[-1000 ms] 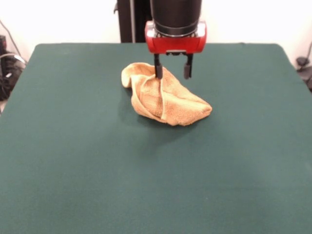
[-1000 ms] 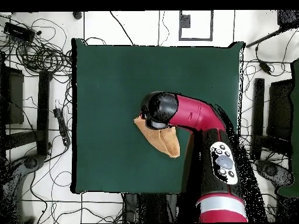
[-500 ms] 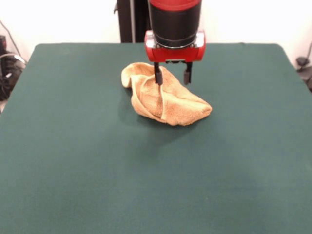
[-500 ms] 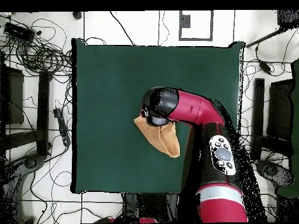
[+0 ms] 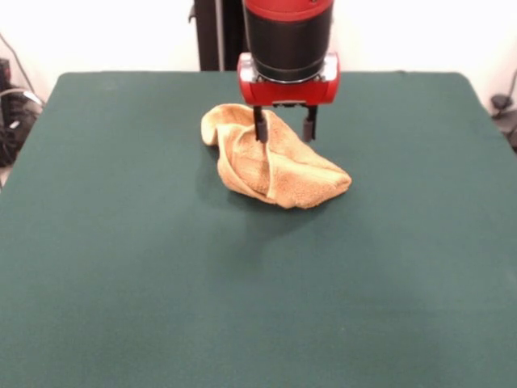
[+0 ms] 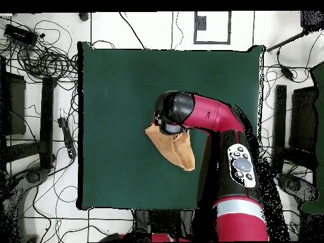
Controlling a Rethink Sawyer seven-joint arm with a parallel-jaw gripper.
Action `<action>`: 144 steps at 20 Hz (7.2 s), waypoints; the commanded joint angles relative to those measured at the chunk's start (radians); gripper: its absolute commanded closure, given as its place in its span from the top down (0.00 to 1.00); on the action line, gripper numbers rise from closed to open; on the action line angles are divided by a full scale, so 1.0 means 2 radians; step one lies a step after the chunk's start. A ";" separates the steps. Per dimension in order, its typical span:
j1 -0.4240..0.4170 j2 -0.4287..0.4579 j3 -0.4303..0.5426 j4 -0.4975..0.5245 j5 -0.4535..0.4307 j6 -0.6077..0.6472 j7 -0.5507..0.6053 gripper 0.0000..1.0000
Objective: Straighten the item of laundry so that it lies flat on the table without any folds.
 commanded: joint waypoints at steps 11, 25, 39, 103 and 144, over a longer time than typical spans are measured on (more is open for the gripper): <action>0.010 0.031 0.065 -0.053 -0.027 0.087 -0.035 1.00; 0.017 0.044 0.060 -0.071 -0.028 0.091 -0.029 1.00; 0.011 0.041 0.062 -0.068 -0.029 0.092 -0.044 1.00; 0.019 0.059 0.066 -0.102 -0.046 0.098 -0.015 1.00; 0.021 0.010 0.065 -0.006 -0.057 0.033 -0.003 1.00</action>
